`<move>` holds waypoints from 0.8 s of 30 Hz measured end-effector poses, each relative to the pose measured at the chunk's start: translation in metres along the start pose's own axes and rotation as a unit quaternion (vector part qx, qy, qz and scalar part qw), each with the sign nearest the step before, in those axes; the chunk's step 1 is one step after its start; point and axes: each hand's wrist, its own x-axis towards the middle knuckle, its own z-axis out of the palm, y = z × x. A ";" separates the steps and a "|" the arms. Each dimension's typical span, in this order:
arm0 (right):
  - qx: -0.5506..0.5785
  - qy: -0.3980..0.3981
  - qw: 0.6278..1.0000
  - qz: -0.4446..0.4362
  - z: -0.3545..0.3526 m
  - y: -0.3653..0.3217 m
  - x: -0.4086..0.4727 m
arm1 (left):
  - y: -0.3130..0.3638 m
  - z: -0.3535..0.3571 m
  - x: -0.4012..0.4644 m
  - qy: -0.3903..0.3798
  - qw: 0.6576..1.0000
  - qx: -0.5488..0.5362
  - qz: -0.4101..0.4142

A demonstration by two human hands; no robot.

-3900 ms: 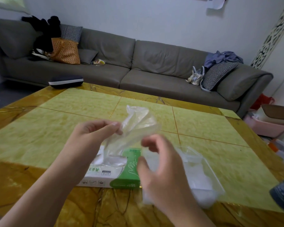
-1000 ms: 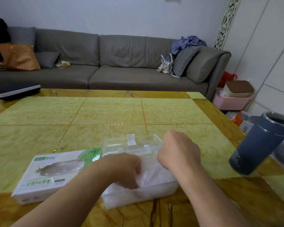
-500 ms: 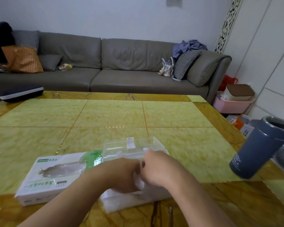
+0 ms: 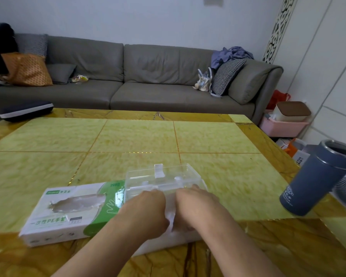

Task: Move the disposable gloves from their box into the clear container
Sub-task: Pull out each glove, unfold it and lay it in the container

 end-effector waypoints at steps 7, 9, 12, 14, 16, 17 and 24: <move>-0.024 -0.033 0.999 0.005 -0.011 -0.003 -0.008 | 0.010 -0.004 0.014 -0.051 0.997 -0.023 -0.053; -0.023 -0.038 0.999 0.008 -0.013 -0.004 -0.009 | 0.009 -0.002 0.016 -0.013 0.996 -0.044 -0.071; -0.031 -0.065 0.997 0.012 -0.015 -0.006 -0.007 | 0.006 -0.002 0.005 0.083 0.993 -0.029 -0.080; -0.038 -0.083 0.996 0.023 -0.015 -0.010 -0.004 | 0.006 -0.001 -0.007 0.140 0.987 -0.001 -0.073; -0.045 -0.104 0.993 0.030 -0.014 -0.011 0.001 | 0.011 -0.003 -0.020 0.183 0.981 0.015 -0.060; -0.044 -0.107 0.993 0.027 -0.013 -0.011 0.003 | 0.014 -0.003 -0.024 0.208 0.977 0.005 -0.038; -0.035 -0.084 0.996 0.022 -0.012 -0.010 -0.001 | 0.001 0.005 -0.009 0.186 0.973 -0.133 0.019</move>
